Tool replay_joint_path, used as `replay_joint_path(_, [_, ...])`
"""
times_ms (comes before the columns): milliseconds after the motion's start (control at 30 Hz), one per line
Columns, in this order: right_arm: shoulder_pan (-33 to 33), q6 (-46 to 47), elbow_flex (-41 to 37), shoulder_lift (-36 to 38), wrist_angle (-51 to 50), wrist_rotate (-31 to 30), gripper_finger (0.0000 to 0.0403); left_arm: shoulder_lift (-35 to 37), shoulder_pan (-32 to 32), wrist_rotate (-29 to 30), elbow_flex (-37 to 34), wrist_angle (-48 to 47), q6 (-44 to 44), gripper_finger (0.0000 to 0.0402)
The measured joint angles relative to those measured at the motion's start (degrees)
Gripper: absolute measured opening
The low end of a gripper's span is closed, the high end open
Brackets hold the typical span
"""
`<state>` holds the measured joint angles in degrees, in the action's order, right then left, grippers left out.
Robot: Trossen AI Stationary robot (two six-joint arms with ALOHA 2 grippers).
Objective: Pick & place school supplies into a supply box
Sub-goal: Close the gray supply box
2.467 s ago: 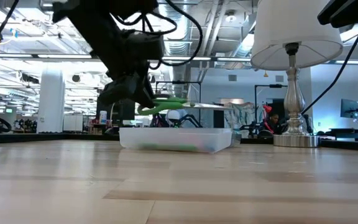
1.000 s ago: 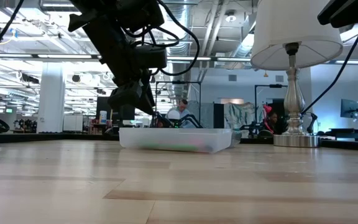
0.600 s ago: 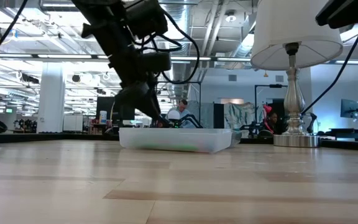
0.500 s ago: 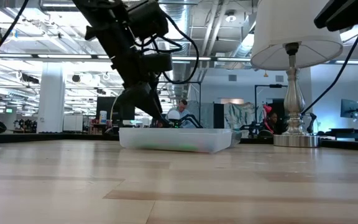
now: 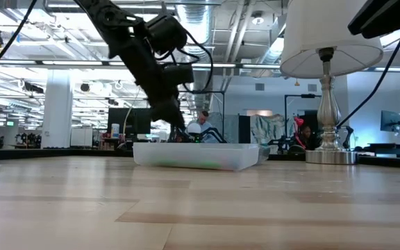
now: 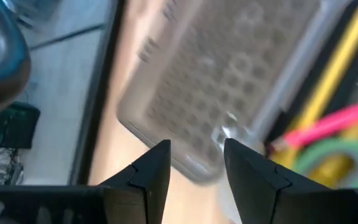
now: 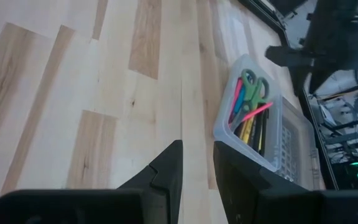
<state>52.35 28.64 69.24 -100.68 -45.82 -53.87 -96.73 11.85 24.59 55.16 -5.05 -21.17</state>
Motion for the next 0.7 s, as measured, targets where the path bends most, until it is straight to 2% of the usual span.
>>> replay_joint_path(233, [-0.38, -0.02, 0.01, 0.0, -0.07, 0.02, 0.0085, -3.99, 1.78, -3.5, -0.02, 8.91, -4.42, 0.0146])
replay_joint_path(467, [-0.25, -0.07, 0.01, -0.02, -0.24, 0.78, 0.0085, -10.5, 2.02, 0.25, 0.2, 11.37, -8.13, 0.0146])
replay_joint_path(700, [-0.25, -0.09, 0.01, -0.02, -0.21, 1.5, 0.0085, -10.43, 2.02, 0.37, 0.49, 10.84, -8.22, 0.0146])
